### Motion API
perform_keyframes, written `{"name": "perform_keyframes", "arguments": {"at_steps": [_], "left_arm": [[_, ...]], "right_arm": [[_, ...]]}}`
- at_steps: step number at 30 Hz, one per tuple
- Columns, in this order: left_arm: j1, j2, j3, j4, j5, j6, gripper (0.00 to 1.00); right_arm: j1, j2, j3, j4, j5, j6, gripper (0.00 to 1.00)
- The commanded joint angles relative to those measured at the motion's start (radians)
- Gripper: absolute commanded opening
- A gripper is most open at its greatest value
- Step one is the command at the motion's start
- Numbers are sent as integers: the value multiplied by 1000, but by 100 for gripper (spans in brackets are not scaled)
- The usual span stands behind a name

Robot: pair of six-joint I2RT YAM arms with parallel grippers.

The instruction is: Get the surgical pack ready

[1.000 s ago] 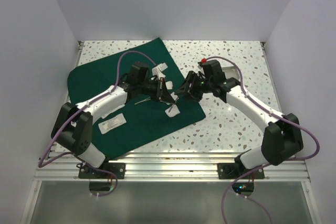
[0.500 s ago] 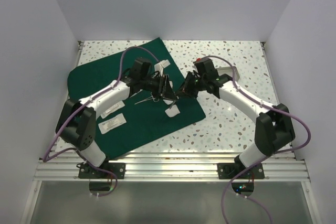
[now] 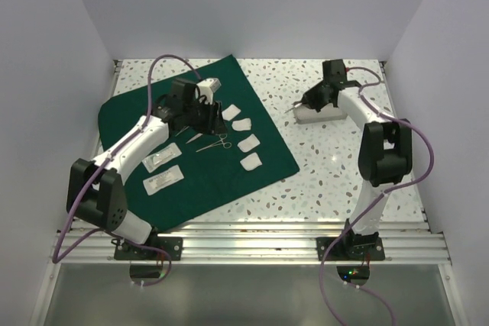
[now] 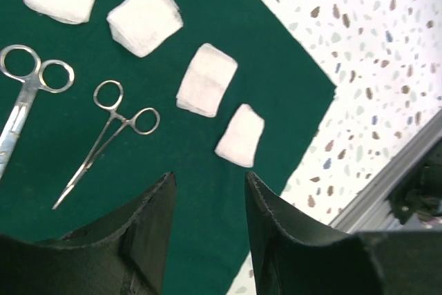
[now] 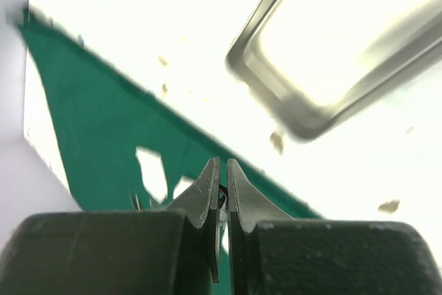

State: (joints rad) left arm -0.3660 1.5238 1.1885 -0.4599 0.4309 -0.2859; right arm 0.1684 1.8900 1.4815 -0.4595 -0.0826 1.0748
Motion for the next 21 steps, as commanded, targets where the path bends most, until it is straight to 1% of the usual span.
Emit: {"name": "perform_keyframes", "arguments": {"at_steps": [1, 4, 6, 10, 14, 19, 20, 21], "left_arm": [[6, -31, -27, -25, -76, 94, 50], [15, -43, -52, -11, -84, 116, 52], [18, -45, -59, 3, -84, 129, 52], [18, -27, -44, 12, -119, 159, 54], [18, 12, -18, 4, -184, 206, 59], [19, 61, -4, 7, -219, 221, 60], [18, 67, -4, 9, -221, 225, 60], [19, 76, -4, 12, -224, 226, 60]], "right_arm": [[-61, 46, 69, -18, 69, 59, 0], [-99, 83, 118, -48, 80, 48, 0], [-119, 113, 129, -35, 75, 51, 0], [-153, 161, 158, -47, 69, 47, 0], [-162, 193, 183, -45, 75, 33, 1], [-165, 238, 212, -50, 80, 27, 7], [-165, 242, 218, -54, 80, 30, 10], [-193, 247, 220, -62, 80, 31, 10]]}}
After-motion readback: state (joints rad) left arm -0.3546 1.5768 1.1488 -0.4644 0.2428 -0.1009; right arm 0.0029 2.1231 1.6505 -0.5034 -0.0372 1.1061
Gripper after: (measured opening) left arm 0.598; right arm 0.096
